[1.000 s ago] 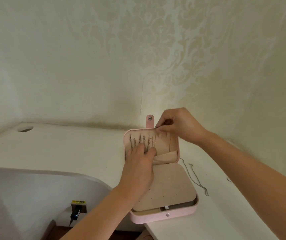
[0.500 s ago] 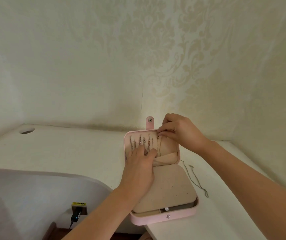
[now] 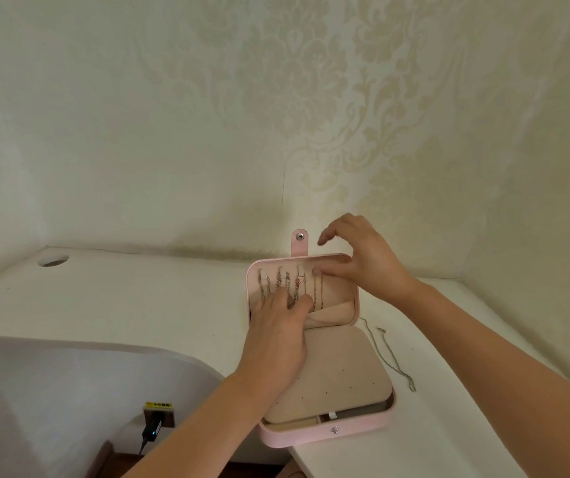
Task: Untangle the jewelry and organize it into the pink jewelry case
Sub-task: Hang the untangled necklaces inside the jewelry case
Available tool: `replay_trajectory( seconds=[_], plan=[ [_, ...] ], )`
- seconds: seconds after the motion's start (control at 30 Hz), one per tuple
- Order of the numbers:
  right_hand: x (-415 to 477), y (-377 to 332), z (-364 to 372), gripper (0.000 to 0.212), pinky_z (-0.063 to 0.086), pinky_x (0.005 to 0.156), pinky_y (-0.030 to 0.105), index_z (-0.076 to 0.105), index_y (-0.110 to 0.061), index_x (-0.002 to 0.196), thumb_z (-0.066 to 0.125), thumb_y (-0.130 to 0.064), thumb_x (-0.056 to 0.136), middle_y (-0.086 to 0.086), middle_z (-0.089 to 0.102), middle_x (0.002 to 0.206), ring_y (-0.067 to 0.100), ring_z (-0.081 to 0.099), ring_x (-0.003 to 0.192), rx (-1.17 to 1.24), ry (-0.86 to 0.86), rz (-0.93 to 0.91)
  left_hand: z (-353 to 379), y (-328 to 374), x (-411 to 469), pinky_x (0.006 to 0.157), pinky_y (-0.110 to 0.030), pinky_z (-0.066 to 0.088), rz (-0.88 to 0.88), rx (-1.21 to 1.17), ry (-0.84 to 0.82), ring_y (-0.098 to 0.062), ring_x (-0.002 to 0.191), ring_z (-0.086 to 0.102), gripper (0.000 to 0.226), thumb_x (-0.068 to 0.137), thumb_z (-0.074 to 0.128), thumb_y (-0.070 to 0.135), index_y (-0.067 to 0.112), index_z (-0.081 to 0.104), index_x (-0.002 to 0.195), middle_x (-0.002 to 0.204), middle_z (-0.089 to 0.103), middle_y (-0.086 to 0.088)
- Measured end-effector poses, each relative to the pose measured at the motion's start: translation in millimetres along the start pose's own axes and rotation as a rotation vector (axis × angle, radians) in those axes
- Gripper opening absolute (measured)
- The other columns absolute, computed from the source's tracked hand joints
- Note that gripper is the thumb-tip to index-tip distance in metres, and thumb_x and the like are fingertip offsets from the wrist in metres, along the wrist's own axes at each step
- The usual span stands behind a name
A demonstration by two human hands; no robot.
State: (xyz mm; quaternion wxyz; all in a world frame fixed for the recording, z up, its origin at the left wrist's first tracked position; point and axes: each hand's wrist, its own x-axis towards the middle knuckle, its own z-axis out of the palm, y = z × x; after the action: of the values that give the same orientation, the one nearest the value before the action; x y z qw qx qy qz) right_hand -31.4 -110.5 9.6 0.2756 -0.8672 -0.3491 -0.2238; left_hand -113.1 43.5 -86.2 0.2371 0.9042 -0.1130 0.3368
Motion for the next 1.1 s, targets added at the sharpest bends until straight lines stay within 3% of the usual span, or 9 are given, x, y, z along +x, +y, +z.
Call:
replay_trajectory(
  seconds=[0.1, 0.17, 0.33, 0.43, 0.57, 0.7, 0.83, 0.9, 1.1],
  plan=[
    [2.1, 0.1, -1.1, 0.035, 0.039, 0.085, 0.006, 0.069, -0.019, 0.109, 0.079, -0.024, 0.076, -0.014, 0.064, 0.105, -0.004, 0.055, 0.098, 0.159, -0.155, 0.180, -1.1, 1.0, -0.3, 0.062, -0.030, 0.039, 0.019, 0.002, 0.018, -0.017, 0.068, 0.032, 0.037, 0.064, 0.064, -0.012, 0.016, 0.063, 0.087, 0.078, 0.045, -0.002],
    [4.1, 1.8, 0.4, 0.022, 0.044, 0.077, 0.008, 0.073, -0.017, 0.100, 0.077, -0.016, 0.079, -0.013, 0.069, 0.092, -0.009, 0.061, 0.085, 0.277, -0.216, 0.245, -2.6, 2.3, -0.3, 0.061, -0.030, 0.043, 0.031, 0.005, 0.024, -0.017, 0.067, 0.036, 0.037, 0.062, 0.068, -0.011, 0.017, 0.064, 0.086, 0.077, 0.047, -0.003],
    [11.1, 5.4, -5.1, 0.017, 0.043, 0.070, 0.025, 0.070, -0.024, 0.080, 0.081, -0.013, 0.074, -0.004, 0.065, 0.068, 0.008, 0.055, 0.068, 0.326, -0.257, 0.240, -2.2, 3.2, 0.4, 0.064, -0.027, 0.037, 0.061, 0.042, 0.011, -0.021, 0.068, 0.048, 0.039, 0.057, 0.073, -0.009, 0.017, 0.064, 0.085, 0.077, 0.048, -0.002],
    [10.9, 6.4, -7.7, 0.015, 0.050, 0.078, 0.030, 0.072, -0.020, 0.086, 0.081, -0.014, 0.074, 0.005, 0.072, 0.080, 0.011, 0.062, 0.075, 0.354, -0.298, 0.254, -1.1, 1.6, 0.1, 0.063, -0.027, 0.036, 0.056, 0.039, -0.039, -0.022, 0.069, 0.050, 0.035, 0.060, 0.070, -0.009, 0.015, 0.065, 0.084, 0.079, 0.049, -0.003],
    [0.8, 22.9, -16.1, 0.021, 0.052, 0.083, 0.020, 0.071, -0.012, 0.105, 0.070, -0.020, 0.086, 0.002, 0.072, 0.099, 0.010, 0.067, 0.091, 0.483, -0.264, 0.382, 1.3, -0.1, 1.1, 0.063, -0.031, 0.038, -0.006, 0.045, -0.081, -0.026, 0.069, 0.051, 0.018, 0.072, 0.062, -0.006, 0.009, 0.065, 0.083, 0.081, 0.050, -0.006],
    [-25.9, 66.6, -19.6, 0.006, 0.049, 0.064, 0.020, 0.070, -0.012, 0.088, 0.072, -0.009, 0.083, 0.007, 0.069, 0.081, 0.020, 0.062, 0.077, 0.268, -0.267, 0.579, 4.3, -1.8, 2.8, 0.068, -0.035, 0.041, -0.043, 0.062, -0.118, -0.029, 0.074, 0.052, 0.014, 0.081, 0.055, -0.001, 0.007, 0.065, 0.087, 0.086, 0.051, -0.008],
    [-59.1, 86.4, -17.3, 0.031, 0.048, 0.066, 0.019, 0.074, -0.009, 0.082, 0.085, -0.034, 0.068, -0.004, 0.067, 0.066, 0.009, 0.060, 0.062, 0.040, -0.517, 0.743, 2.5, -1.0, 5.0, 0.079, -0.032, 0.037, -0.082, 0.078, -0.163, -0.026, 0.089, 0.050, 0.020, 0.092, 0.046, 0.008, 0.010, 0.063, 0.102, 0.100, 0.051, -0.006],
    [-67.9, 86.3, -14.4, 0.038, 0.046, 0.066, 0.022, 0.073, -0.006, 0.083, 0.086, -0.037, 0.066, -0.003, 0.063, 0.063, 0.008, 0.056, 0.059, 0.034, -0.503, 0.766, 2.6, -1.6, 5.9, 0.080, -0.030, 0.035, -0.102, 0.088, -0.182, -0.024, 0.094, 0.050, 0.023, 0.095, 0.042, 0.012, 0.012, 0.062, 0.107, 0.104, 0.050, -0.005],
    [-74.4, 89.7, -21.5, 0.021, 0.041, 0.053, 0.012, 0.076, -0.005, 0.084, 0.083, -0.020, 0.072, -0.004, 0.064, 0.058, 0.002, 0.055, 0.049, 0.052, -0.461, 0.806, 3.6, -2.9, 7.4, 0.083, -0.029, 0.035, -0.141, 0.102, -0.214, -0.023, 0.100, 0.049, 0.028, 0.097, 0.039, 0.015, 0.015, 0.062, 0.112, 0.106, 0.052, -0.005]
  ],
)
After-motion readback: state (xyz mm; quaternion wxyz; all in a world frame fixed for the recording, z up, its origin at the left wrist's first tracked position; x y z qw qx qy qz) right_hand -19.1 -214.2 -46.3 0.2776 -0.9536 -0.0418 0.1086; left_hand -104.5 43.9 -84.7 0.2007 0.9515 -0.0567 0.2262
